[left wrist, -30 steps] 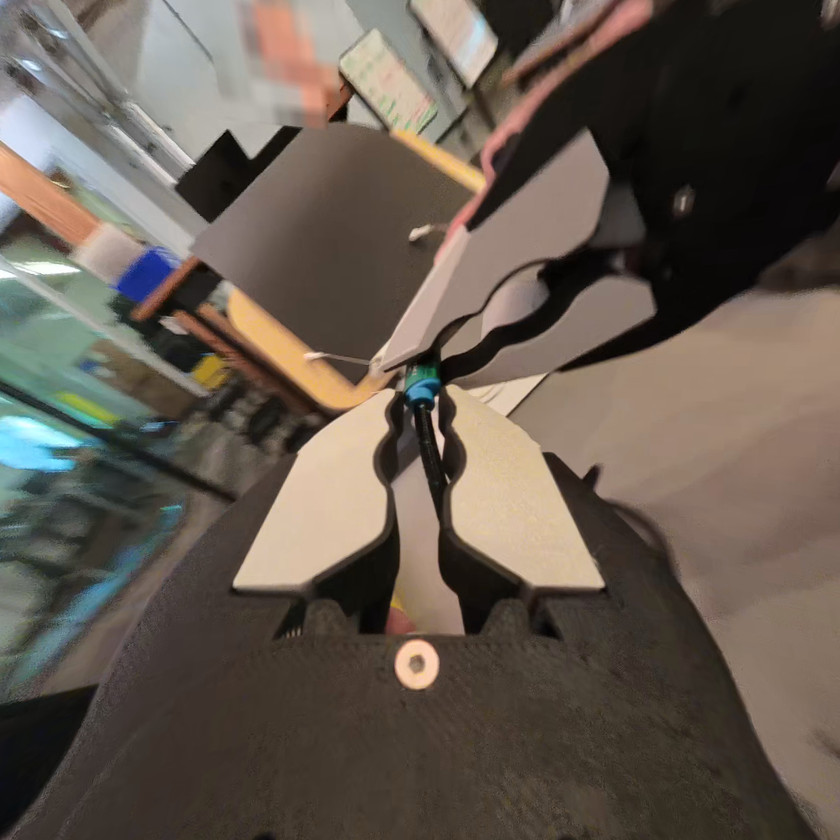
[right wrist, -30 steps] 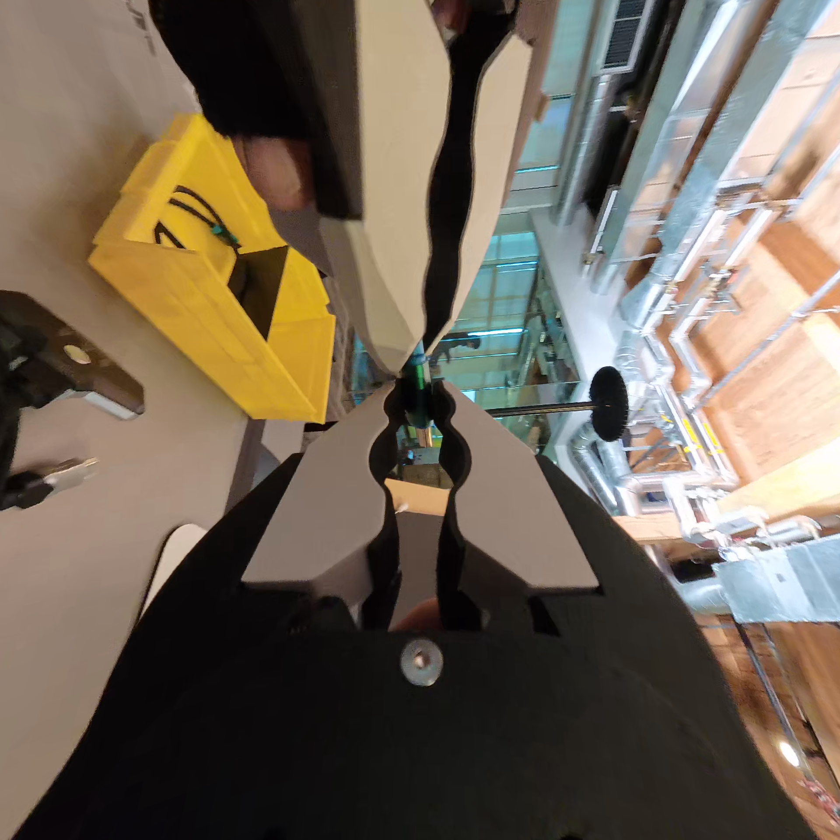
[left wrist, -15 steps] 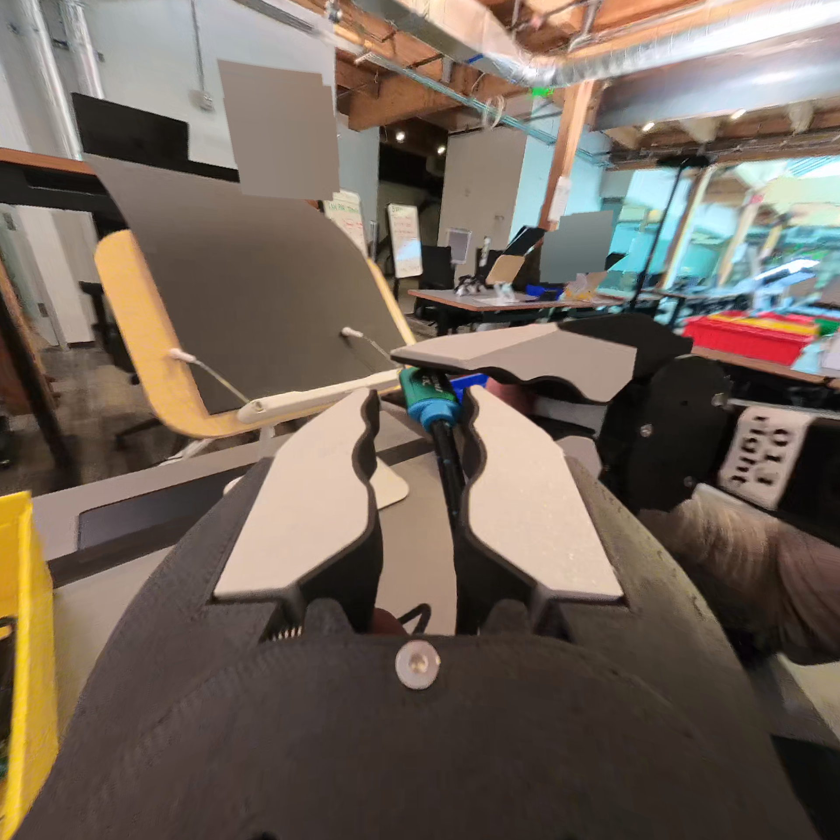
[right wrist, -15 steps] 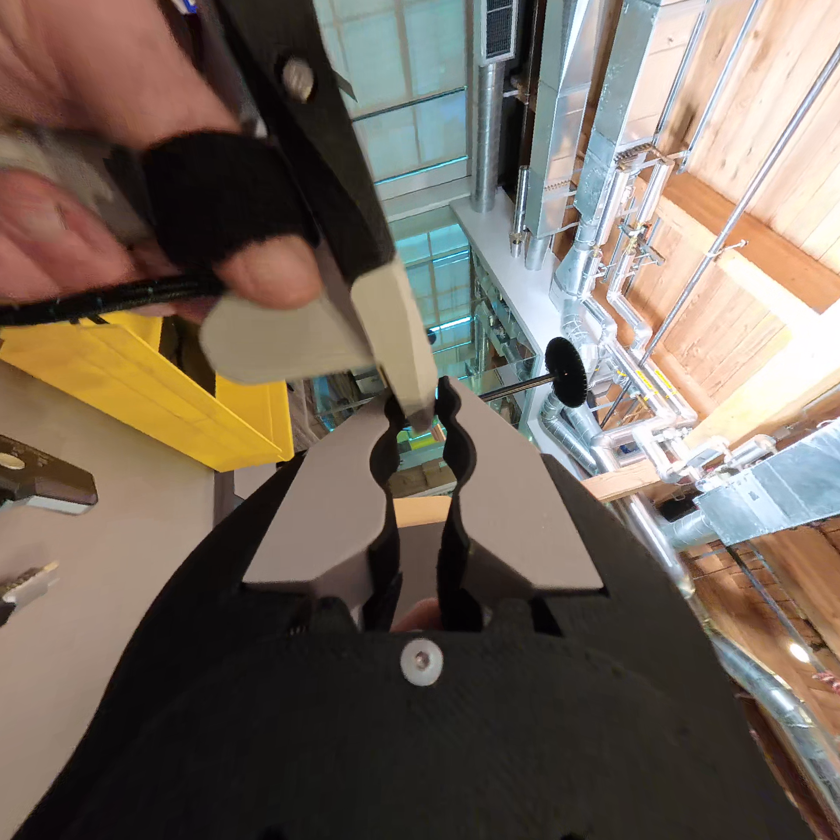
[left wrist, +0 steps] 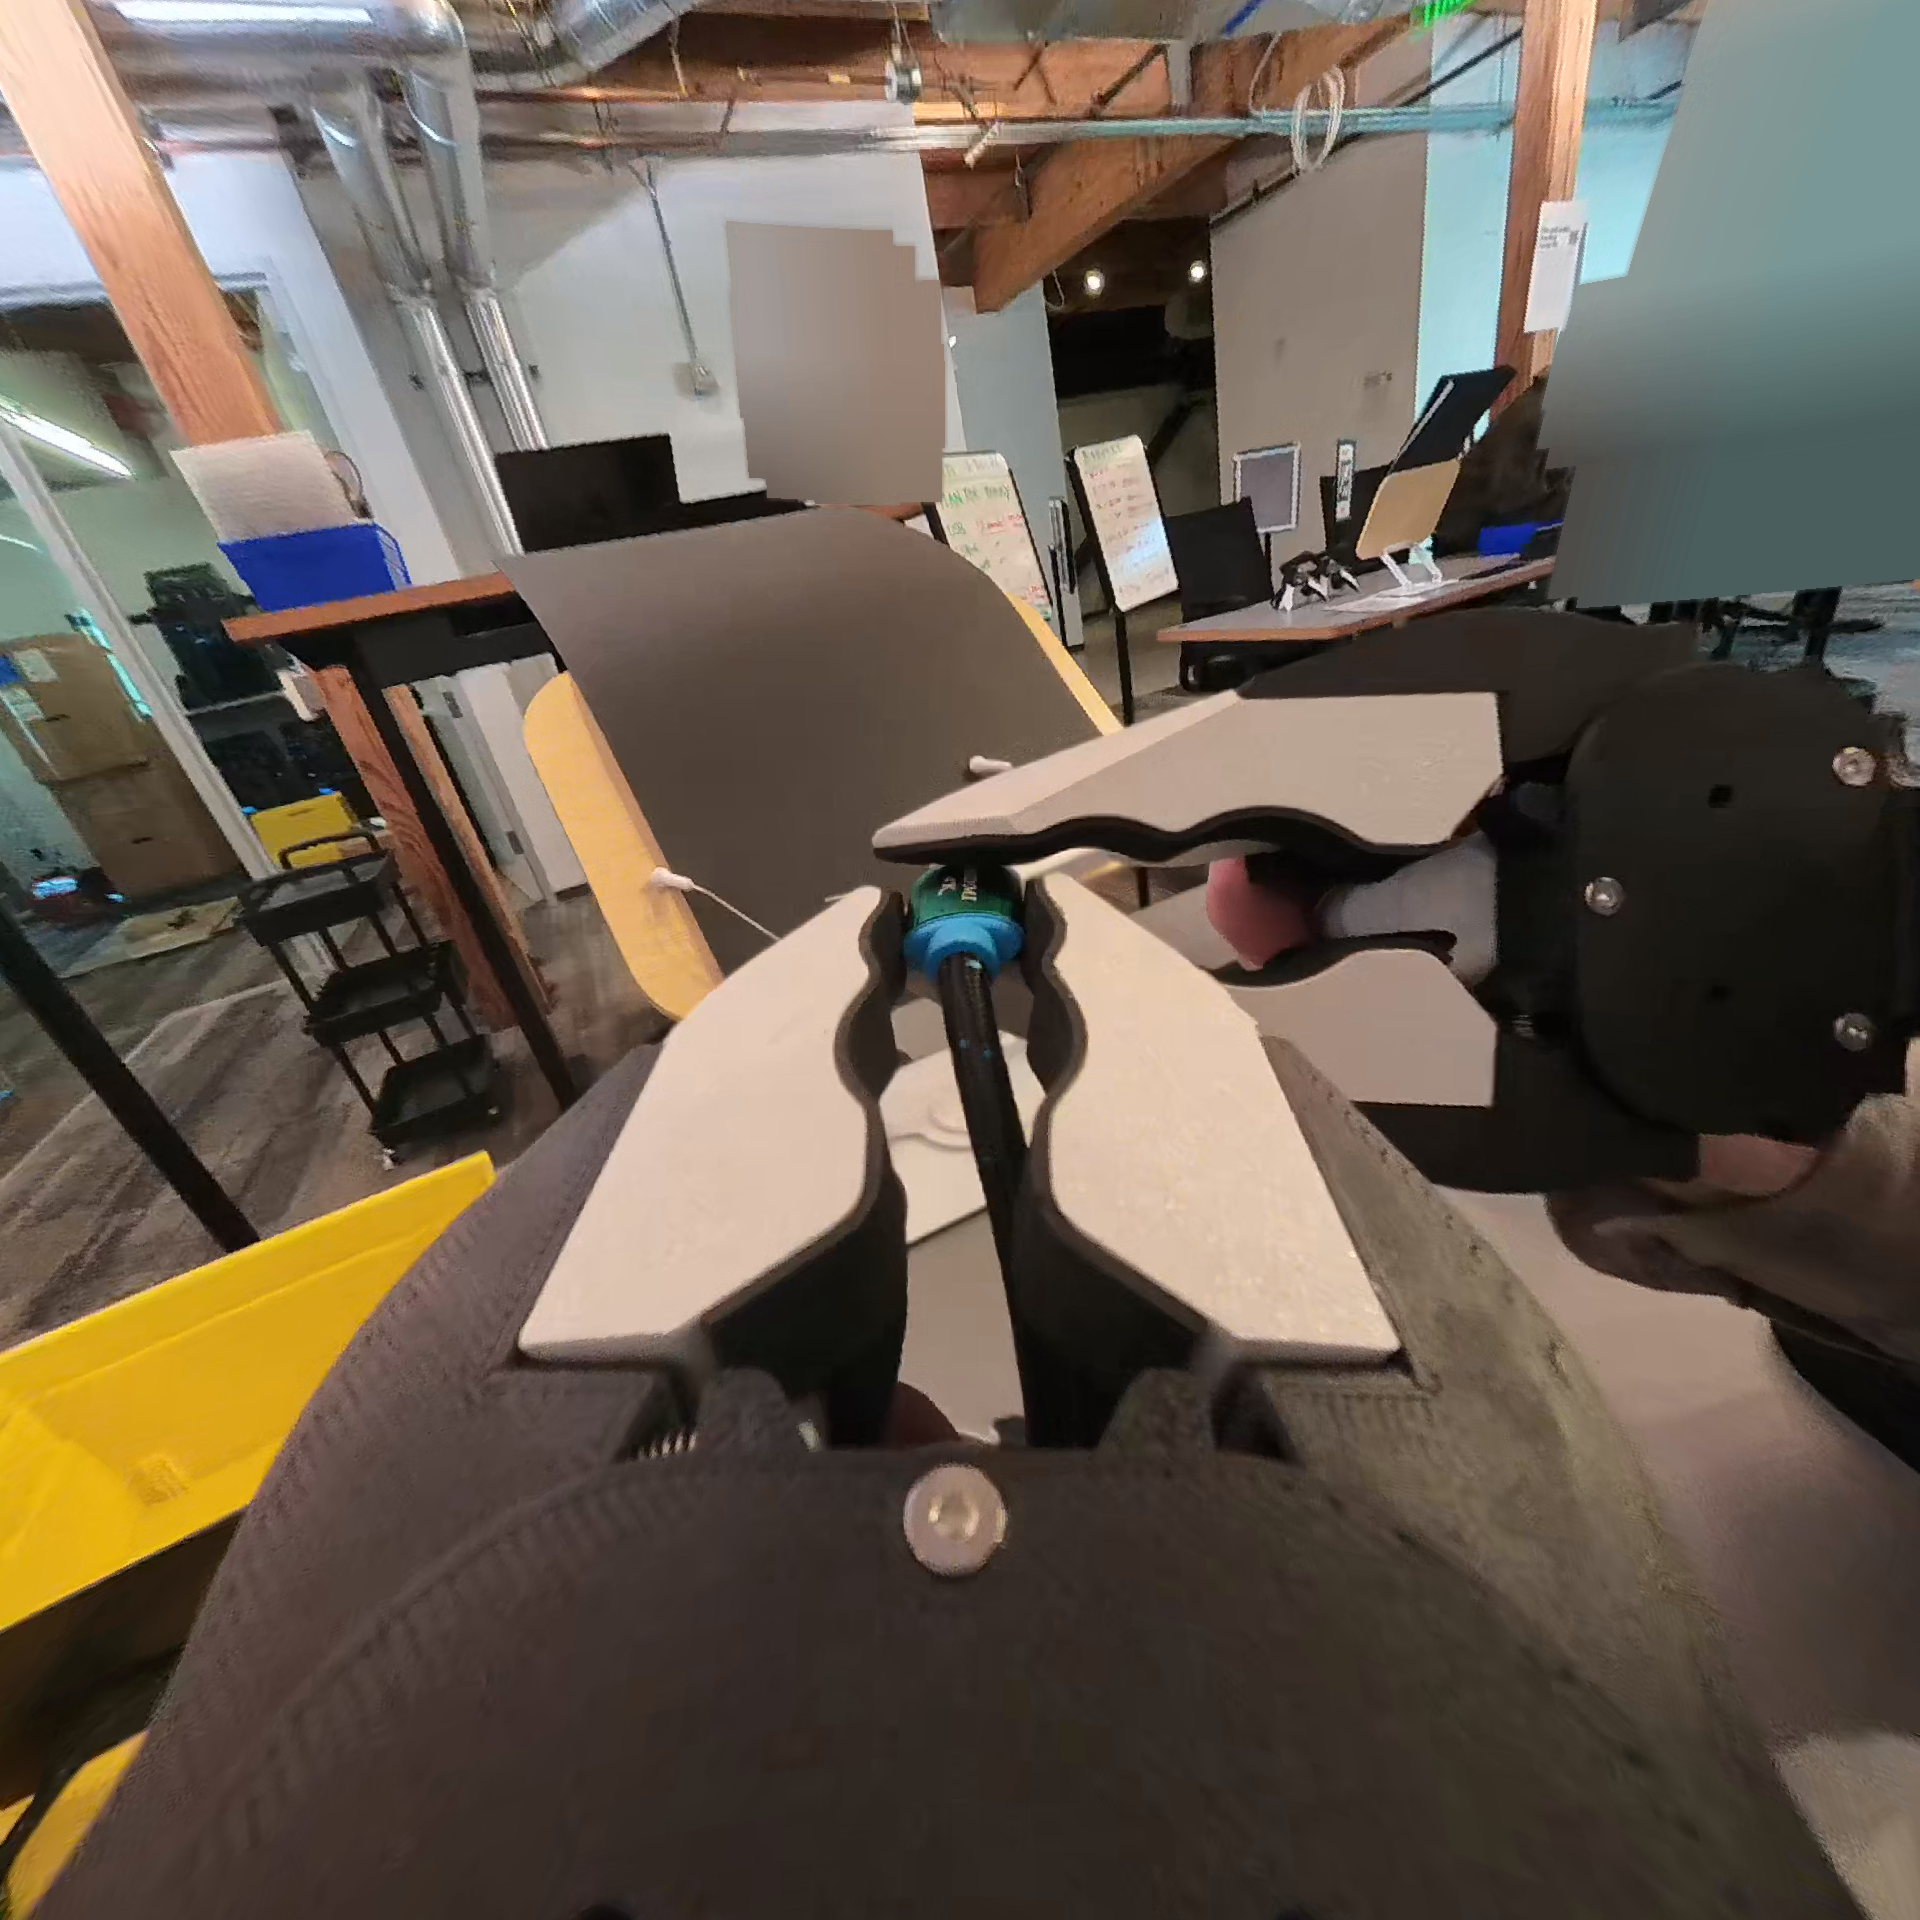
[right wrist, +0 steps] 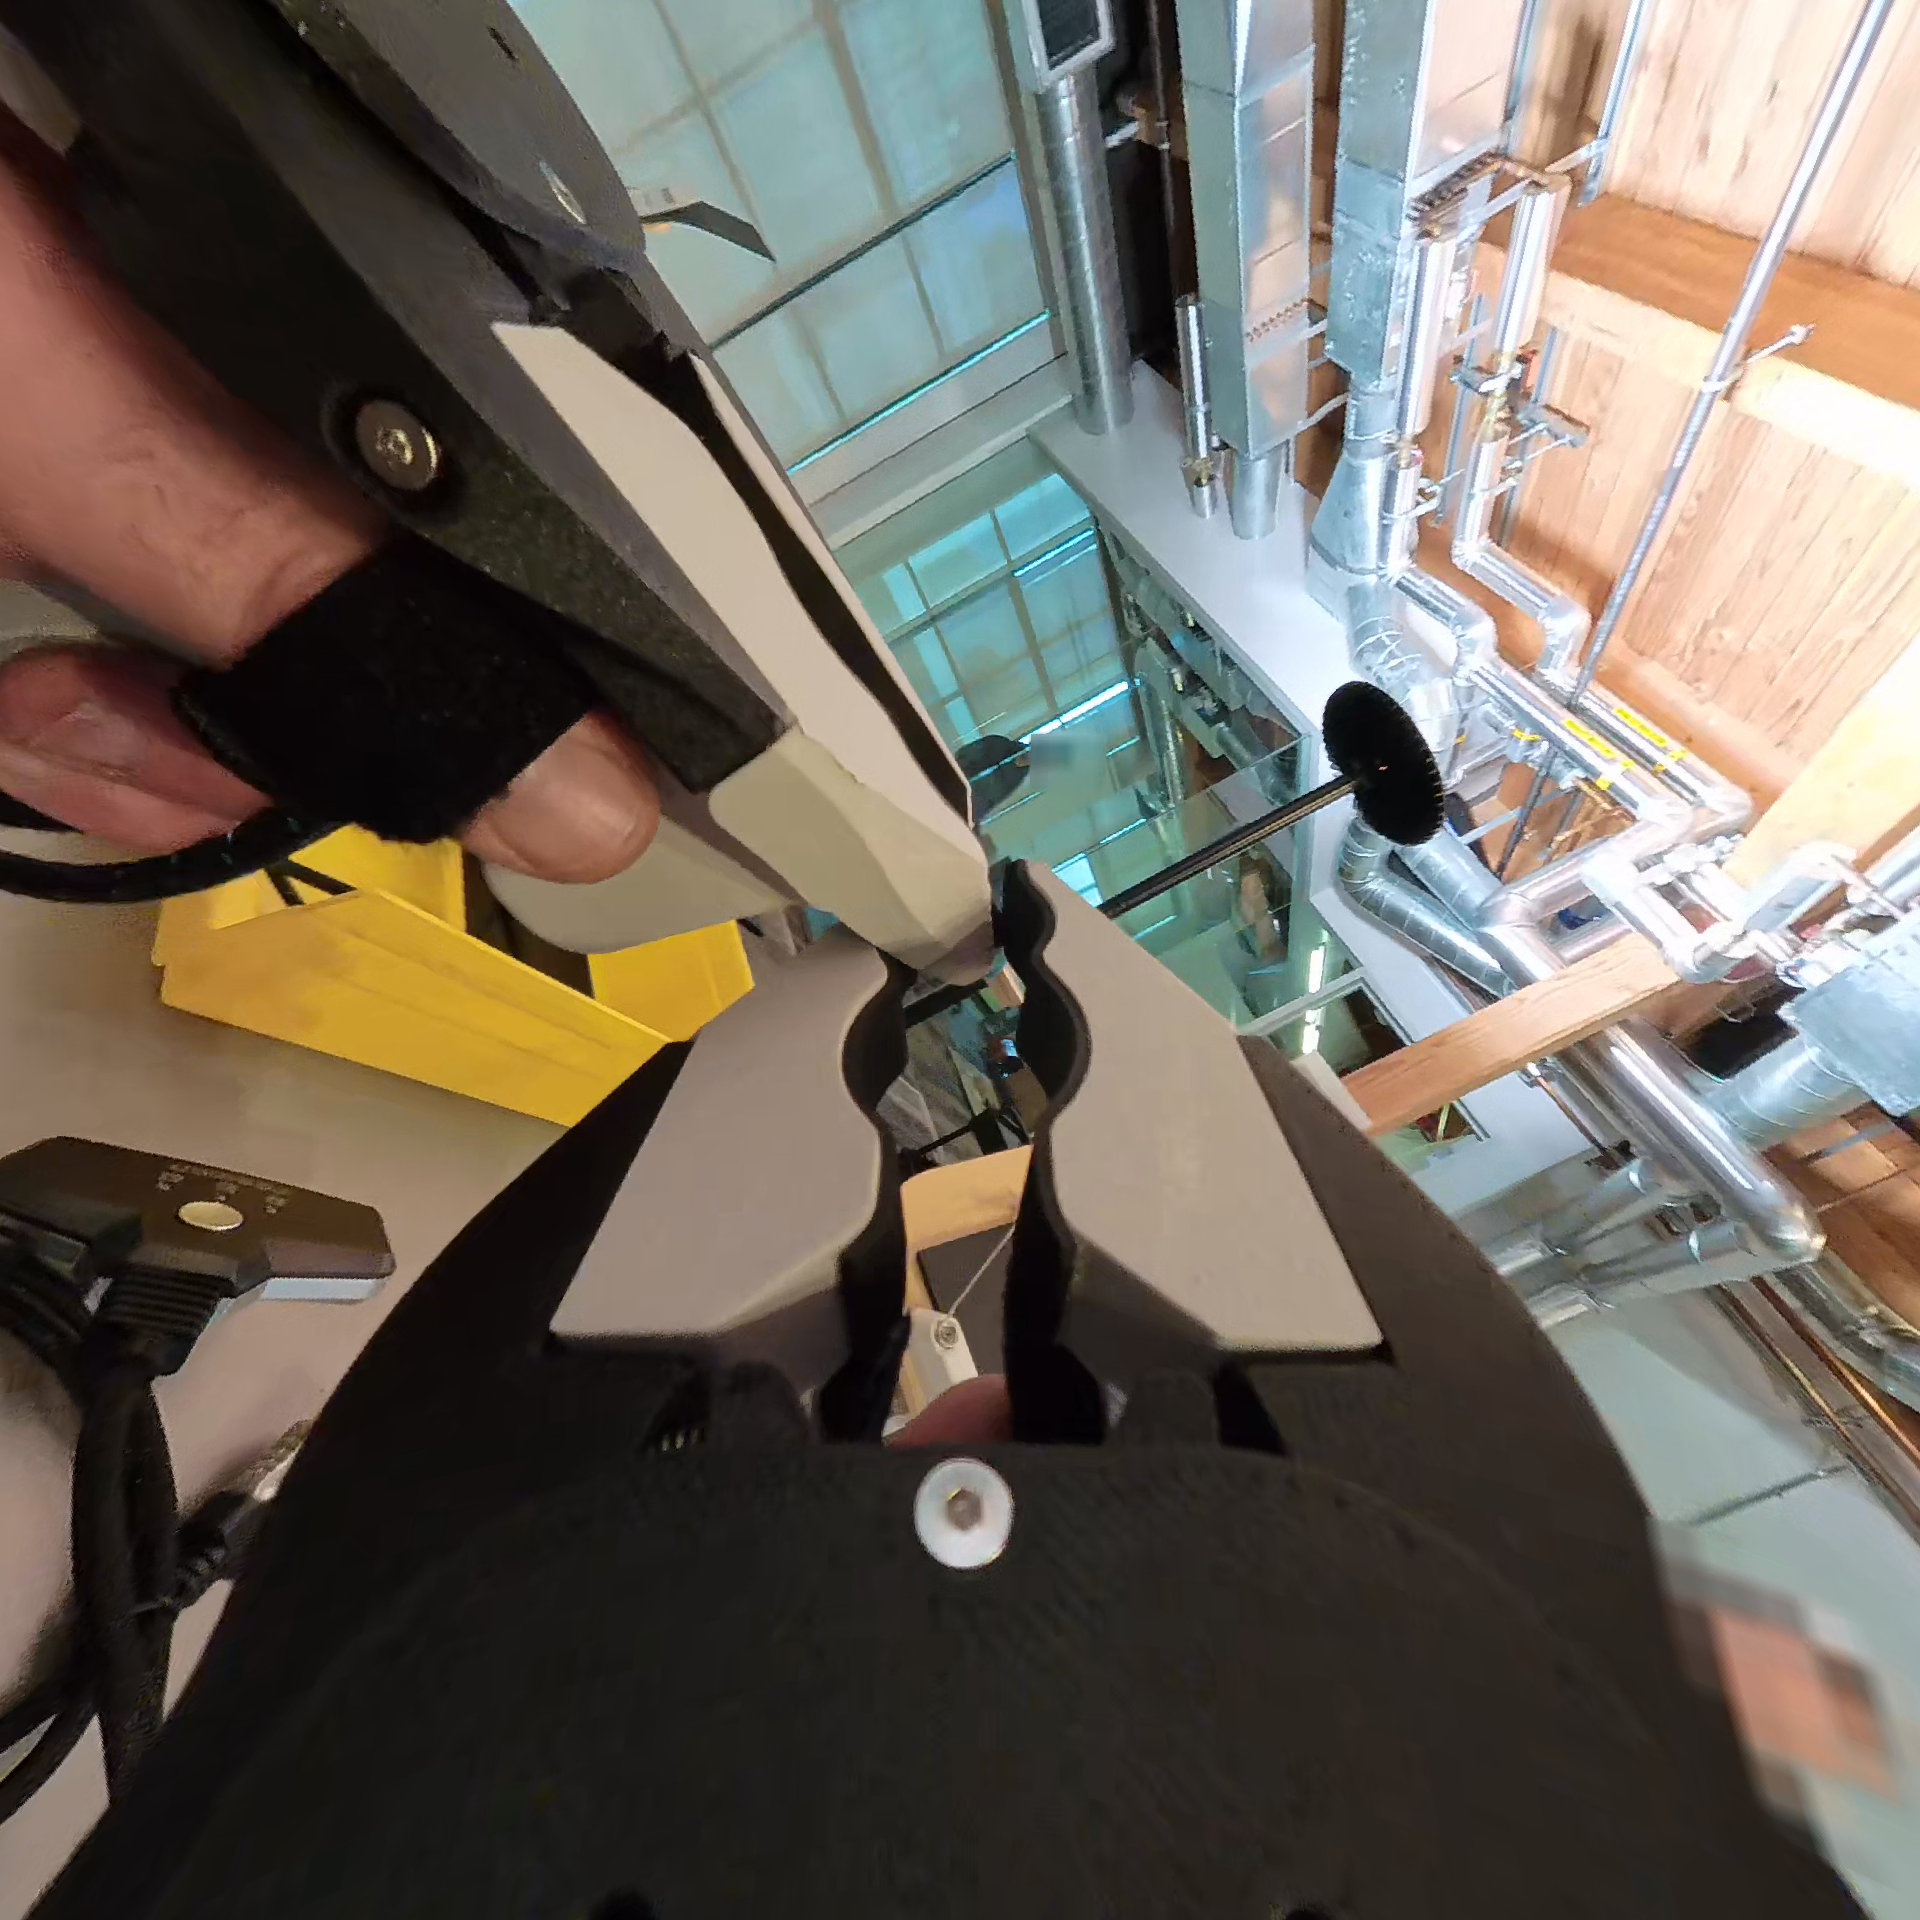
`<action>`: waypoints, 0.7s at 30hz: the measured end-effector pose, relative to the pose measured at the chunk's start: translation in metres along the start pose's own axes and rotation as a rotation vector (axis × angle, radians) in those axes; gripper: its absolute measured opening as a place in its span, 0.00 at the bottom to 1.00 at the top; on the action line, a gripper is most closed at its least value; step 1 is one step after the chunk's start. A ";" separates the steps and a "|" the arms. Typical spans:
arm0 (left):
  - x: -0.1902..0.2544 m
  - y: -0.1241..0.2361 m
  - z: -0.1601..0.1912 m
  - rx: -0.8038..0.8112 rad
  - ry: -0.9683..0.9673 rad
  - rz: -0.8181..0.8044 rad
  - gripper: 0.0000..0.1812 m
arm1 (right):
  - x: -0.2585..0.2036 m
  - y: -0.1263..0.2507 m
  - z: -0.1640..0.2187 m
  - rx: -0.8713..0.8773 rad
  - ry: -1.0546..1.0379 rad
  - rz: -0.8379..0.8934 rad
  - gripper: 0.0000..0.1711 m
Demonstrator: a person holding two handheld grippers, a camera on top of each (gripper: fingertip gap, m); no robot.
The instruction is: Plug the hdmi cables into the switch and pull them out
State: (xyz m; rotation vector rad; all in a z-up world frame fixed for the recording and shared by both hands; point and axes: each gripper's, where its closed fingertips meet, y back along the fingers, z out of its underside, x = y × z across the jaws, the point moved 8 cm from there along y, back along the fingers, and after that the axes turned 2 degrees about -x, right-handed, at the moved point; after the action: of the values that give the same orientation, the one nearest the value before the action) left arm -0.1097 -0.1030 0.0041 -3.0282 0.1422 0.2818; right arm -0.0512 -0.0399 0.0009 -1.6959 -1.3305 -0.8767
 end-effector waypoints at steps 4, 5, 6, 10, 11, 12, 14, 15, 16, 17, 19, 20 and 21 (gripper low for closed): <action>-0.004 0.000 0.005 -0.040 0.013 0.044 0.12 | -0.002 -0.001 0.001 -0.005 0.006 -0.072 0.11; -0.004 0.001 0.005 -0.047 -0.001 0.035 0.12 | -0.002 -0.001 0.002 -0.006 0.004 -0.086 0.13; -0.006 0.002 0.005 -0.049 -0.028 0.016 0.12 | -0.001 0.000 0.002 0.000 -0.001 -0.106 0.15; -0.009 0.002 0.006 -0.087 -0.051 0.037 0.12 | 0.000 0.004 0.004 0.006 0.082 -0.138 0.17; -0.010 0.003 0.006 -0.097 -0.060 0.030 0.12 | 0.000 0.004 0.005 0.000 0.104 -0.140 0.17; -0.012 0.003 0.006 -0.103 -0.062 0.018 0.12 | 0.000 0.005 0.005 0.003 0.118 -0.156 0.19; -0.018 0.005 0.007 -0.115 -0.069 0.007 0.12 | 0.003 0.008 0.008 -0.013 0.142 -0.188 0.19; -0.022 0.007 0.007 -0.117 -0.077 -0.008 0.12 | 0.005 0.009 0.010 -0.026 0.144 -0.212 0.18; -0.024 0.009 0.006 -0.126 -0.103 -0.026 0.12 | 0.008 0.011 0.012 -0.033 0.130 -0.234 0.15; -0.026 0.010 0.006 -0.144 -0.139 -0.031 0.12 | 0.012 0.011 0.014 -0.044 0.085 -0.241 0.13; -0.027 0.012 0.006 -0.159 -0.238 -0.083 0.12 | 0.024 0.012 0.017 -0.032 -0.148 -0.312 0.10; -0.026 0.013 0.007 -0.178 -0.305 -0.103 0.12 | 0.028 0.012 0.019 -0.001 -0.297 -0.379 0.12; -0.024 0.014 0.008 -0.188 -0.367 -0.125 0.12 | 0.032 0.012 0.022 0.040 -0.443 -0.454 0.12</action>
State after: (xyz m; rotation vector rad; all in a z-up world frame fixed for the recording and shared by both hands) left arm -0.1364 -0.1141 -0.0008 -3.0804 -0.1072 0.8735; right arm -0.0314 -0.0085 0.0173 -1.6399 -2.0742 -0.7298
